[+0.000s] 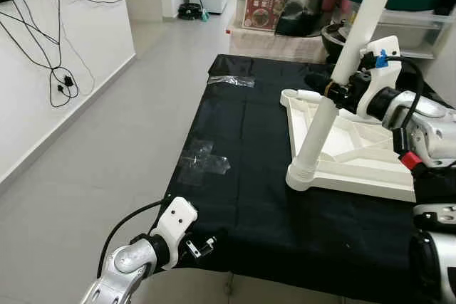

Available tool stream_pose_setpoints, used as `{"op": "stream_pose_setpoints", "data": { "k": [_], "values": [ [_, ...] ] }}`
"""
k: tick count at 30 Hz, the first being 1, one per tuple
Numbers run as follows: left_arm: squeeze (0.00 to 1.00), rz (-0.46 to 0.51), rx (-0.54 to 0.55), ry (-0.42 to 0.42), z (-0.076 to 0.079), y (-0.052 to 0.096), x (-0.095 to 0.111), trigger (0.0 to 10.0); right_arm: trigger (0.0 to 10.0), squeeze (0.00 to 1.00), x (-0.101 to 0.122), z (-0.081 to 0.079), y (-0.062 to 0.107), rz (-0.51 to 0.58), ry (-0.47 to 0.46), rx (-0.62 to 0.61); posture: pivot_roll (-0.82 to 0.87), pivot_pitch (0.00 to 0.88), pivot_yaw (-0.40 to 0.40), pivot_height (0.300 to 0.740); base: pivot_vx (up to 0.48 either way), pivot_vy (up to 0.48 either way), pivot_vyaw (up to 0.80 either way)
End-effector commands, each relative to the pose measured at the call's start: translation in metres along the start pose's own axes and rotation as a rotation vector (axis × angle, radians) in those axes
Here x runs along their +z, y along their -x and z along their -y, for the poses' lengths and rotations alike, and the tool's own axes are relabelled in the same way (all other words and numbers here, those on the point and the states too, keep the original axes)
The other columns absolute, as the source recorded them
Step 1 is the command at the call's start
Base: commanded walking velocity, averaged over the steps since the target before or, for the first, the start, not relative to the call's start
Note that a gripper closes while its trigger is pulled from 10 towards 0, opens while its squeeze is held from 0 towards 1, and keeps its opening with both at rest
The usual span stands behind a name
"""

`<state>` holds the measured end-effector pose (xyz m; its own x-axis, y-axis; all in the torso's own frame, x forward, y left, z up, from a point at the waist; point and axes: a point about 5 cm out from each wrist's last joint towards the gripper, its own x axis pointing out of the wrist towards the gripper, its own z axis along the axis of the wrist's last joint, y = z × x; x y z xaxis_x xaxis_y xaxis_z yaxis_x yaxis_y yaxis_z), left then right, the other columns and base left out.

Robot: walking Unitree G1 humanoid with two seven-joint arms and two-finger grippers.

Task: Building children table

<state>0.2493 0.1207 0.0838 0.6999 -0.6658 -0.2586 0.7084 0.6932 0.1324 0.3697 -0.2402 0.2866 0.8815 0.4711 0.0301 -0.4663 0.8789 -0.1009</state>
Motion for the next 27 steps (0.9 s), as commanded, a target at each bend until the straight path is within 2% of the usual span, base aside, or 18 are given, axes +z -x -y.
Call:
{"op": "stream_pose_setpoints", "data": {
  "k": [1, 3, 8, 9, 10, 11, 12, 13, 14, 15, 16, 18, 19, 21, 23, 24, 25, 27],
  "values": [
    [0.0, -0.018, 0.0, 0.002, 0.0, 0.002, -0.005, 10.0, 0.0, 0.0, 0.001, 0.001, 0.0, 0.011, 0.008, 0.009, 0.01, 0.0, -0.086, 0.74, 0.0, 0.0, 0.0],
    [0.0, -0.02, 0.002, 0.002, 0.0, 0.003, -0.006, 10.0, 0.0, 0.0, -0.002, 0.0, -0.001, 0.009, 0.011, 0.035, 0.01, 0.0, -0.086, 0.74, 0.0, 0.0, 0.0],
    [0.0, -0.02, 0.0, 0.003, 0.001, 0.003, -0.006, 10.0, 0.0, 0.0, -0.006, 0.003, -0.003, -0.003, 0.001, -0.009, 0.01, 0.0, -0.085, 0.74, 0.0, 0.0, 0.0],
    [0.0, -0.019, 0.001, 0.002, 0.0, 0.003, -0.006, 10.0, 0.0, 0.0, -0.011, 0.005, -0.007, -0.037, -0.024, -0.121, 0.01, 0.0, -0.085, 0.74, 0.0, 0.0, 0.0],
    [0.0, -0.019, 0.001, 0.002, 0.0, 0.003, -0.006, 10.0, 0.0, 0.0, -0.011, 0.005, -0.007, -0.037, -0.024, -0.121, 0.01, 0.0, -0.085, 0.74, 0.0, 0.0, 0.0],
    [0.0, -0.018, 0.001, 0.001, 0.0, 0.003, -0.005, 10.0, 0.0, 0.0, -0.016, 0.007, -0.01, -0.063, -0.042, -0.229, 0.01, 0.0, -0.085, 0.74, 0.0, 0.0, 0.0],
    [0.0, -0.017, 0.002, -0.001, 0.0, 0.003, -0.005, 10.0, 0.0, 0.0, -0.022, 0.01, -0.01, -0.088, -0.063, -0.392, 0.01, 0.0, -0.086, 0.74, 0.0, 0.0, 0.0],
    [0.0, -0.017, 0.002, -0.001, 0.0, 0.003, -0.005, 10.0, 0.0, 0.0, -0.022, 0.01, -0.01, -0.088, -0.063, -0.392, 0.01, 0.0, -0.086, 0.74, 0.0, 0.0, 0.0],
    [0.0, -0.016, 0.003, -0.001, -0.001, 0.002, -0.005, 10.0, 0.0, 0.0, -0.034, 0.0, -0.008, -0.083, -0.116, -0.625, 0.01, 0.0, -0.08, 0.74, 0.0, 0.0, 0.0],
    [0.0, -0.016, 0.003, -0.001, -0.001, 0.002, -0.005, 10.0, 0.0, 0.0, -0.034, 0.0, -0.008, -0.083, -0.116, -0.625, 0.01, 0.0, -0.08, 0.74, 0.0, 0.0, 0.0],
    [0.0, -0.016, 0.003, -0.001, -0.001, 0.002, -0.005, 10.0, 0.0, 0.0, -0.039, -0.007, -0.006, -0.077, -0.134, -0.68, 0.01, 0.0, -0.08, 0.74, 0.0, 0.0, 0.0],
    [0.0, -0.016, 0.0, 0.001, 0.0, 0.001, -0.005, 10.0, 0.0, 0.0, -0.046, -0.036, -0.012, -0.083, -0.153, -0.683, 0.01, 0.0, -0.072, 0.74, 0.0, 0.0, 0.0],
    [0.0, -0.016, 0.0, 0.001, 0.0, 0.001, -0.005, 10.0, 0.0, 0.0, -0.046, -0.036, -0.012, -0.083, -0.153, -0.683, 0.01, 0.0, -0.072, 0.74, 0.0, 0.0, 0.0],
    [0.0, -0.017, -0.002, -0.001, 0.0, 0.0, -0.004, 10.0, 0.0, 0.0, -0.048, -0.056, -0.021, -0.106, -0.159, -0.63, 0.01, 0.0, -0.073, 0.74, 0.0, 0.0, 0.0],
    [0.0, -0.017, -0.003, -0.003, -0.001, 0.0, -0.004, 10.0, 0.0, 0.0, -0.049, -0.062, -0.025, -0.119, -0.163, -0.603, 0.01, 0.0, -0.073, 0.74, 0.0, 0.0, 0.0],
    [0.0, -0.018, -0.002, -0.005, -0.002, 0.0, -0.004, 10.0, 7.3, 0.0, -0.048, -0.065, -0.028, -0.126, -0.146, -0.573, 0.01, 0.0, -0.078, 0.74, 0.0, 0.0, 0.0],
    [0.0, -0.019, 0.001, -0.006, -0.003, 0.001, -0.004, 10.0, 10.0, 0.0, -0.044, -0.066, -0.03, -0.109, -0.15, -0.56, 0.01, 0.0, -0.08, 0.74, 0.0, 0.0, 0.0],
    [0.0, -0.019, 0.003, -0.007, -0.003, 0.001, -0.005, 10.0, 10.0, 0.0, -0.041, -0.065, -0.031, -0.093, -0.152, -0.557, 0.01, 0.0, -0.08, 0.74, 0.0, 0.0, 0.0]
  ]
}}
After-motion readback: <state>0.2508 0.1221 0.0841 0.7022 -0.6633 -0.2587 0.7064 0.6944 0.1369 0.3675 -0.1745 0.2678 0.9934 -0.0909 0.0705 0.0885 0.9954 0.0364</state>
